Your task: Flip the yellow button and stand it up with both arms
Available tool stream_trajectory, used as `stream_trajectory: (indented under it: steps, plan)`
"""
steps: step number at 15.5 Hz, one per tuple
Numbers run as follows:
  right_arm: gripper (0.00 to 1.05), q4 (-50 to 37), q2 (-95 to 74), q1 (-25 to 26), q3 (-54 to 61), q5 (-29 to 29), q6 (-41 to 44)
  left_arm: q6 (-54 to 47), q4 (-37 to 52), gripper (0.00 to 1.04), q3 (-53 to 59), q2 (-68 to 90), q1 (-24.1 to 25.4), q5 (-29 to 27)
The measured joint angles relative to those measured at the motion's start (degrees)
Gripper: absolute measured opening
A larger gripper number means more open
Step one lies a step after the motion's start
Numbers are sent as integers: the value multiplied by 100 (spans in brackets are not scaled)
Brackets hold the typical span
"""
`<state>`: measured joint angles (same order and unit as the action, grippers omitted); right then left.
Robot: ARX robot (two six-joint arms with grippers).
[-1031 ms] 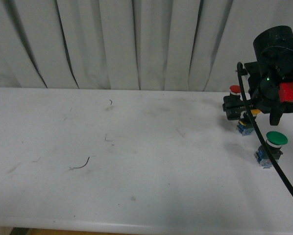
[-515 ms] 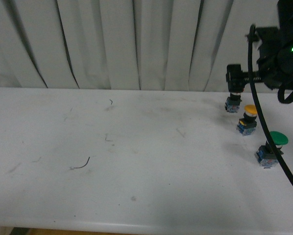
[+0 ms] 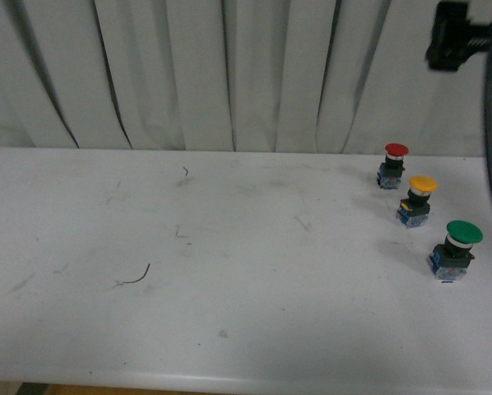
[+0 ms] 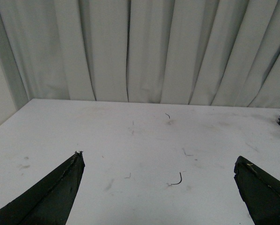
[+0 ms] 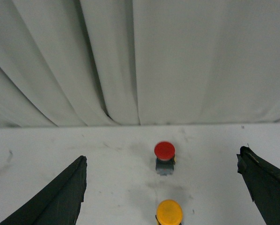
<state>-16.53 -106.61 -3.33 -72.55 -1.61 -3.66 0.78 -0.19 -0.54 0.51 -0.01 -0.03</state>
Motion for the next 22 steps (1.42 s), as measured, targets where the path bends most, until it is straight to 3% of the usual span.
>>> stream_trajectory:
  steps: [1, 2, 3, 6, 9, 12, 22]
  plan:
    - [97, -595, 660, 7, 616, -44, -31, 0, -2, 98, 0, 0, 0, 0]
    - [85, -1596, 1484, -11, 1521, 367, 122, 0, -2, 98, 0, 0, 0, 4]
    - [72, -1790, 2461, -66, 2455, 525, 227, 0, 0, 98, 0, 0, 0, 0]
    - [35, -1231, 4953, -271, 4658, 780, 326, 0, -2, 98, 0, 0, 0, 2]
    - [2, -1482, 5932, -131, 5547, 649, 356, 2, -2, 98, 0, 0, 0, 0]
    - [2, -1434, 6474, 372, 6183, 212, 350, 0, -2, 98, 0, 0, 0, 2]
    - [2, -479, 8496, 334, 7191, 170, 352, 0, 0, 98, 0, 0, 0, 0]
